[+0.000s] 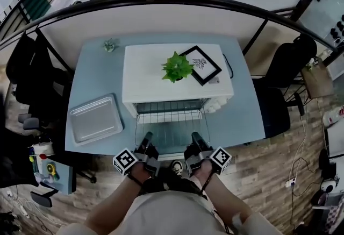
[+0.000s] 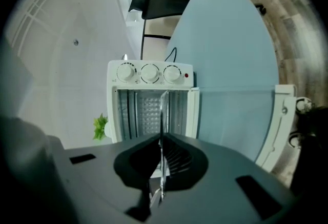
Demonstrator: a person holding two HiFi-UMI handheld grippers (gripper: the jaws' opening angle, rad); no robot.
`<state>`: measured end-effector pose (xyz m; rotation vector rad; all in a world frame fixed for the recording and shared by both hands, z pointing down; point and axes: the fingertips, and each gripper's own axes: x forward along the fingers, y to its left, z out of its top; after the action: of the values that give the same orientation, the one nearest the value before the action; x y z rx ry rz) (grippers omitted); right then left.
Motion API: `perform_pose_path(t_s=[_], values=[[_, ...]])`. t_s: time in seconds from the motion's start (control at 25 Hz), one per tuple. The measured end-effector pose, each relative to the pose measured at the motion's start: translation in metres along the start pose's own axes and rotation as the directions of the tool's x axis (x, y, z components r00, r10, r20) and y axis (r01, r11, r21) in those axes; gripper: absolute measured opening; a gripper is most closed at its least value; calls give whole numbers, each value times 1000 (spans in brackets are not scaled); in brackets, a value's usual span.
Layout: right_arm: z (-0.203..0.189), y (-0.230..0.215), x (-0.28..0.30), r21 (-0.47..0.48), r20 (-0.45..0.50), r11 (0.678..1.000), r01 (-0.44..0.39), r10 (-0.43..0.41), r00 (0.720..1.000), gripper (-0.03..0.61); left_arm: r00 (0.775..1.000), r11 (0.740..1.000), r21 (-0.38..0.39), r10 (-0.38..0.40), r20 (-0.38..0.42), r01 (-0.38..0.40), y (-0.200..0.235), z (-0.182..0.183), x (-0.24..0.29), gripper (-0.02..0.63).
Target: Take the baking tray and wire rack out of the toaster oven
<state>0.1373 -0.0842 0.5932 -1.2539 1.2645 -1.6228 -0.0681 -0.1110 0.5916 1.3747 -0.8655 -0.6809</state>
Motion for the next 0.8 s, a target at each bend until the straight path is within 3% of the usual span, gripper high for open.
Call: perform_pose_path(t_s=[0.4,0.8], values=[[-26,27,-44,21,-46,999,-43,44,998,6,999,1000,6,8,-47,-8,-20,-8,-33,9],[-17,26,-72,39,4,998,-47,47,999,6,993,1000,10,-14,-117,16,-35,-30,-35,9]])
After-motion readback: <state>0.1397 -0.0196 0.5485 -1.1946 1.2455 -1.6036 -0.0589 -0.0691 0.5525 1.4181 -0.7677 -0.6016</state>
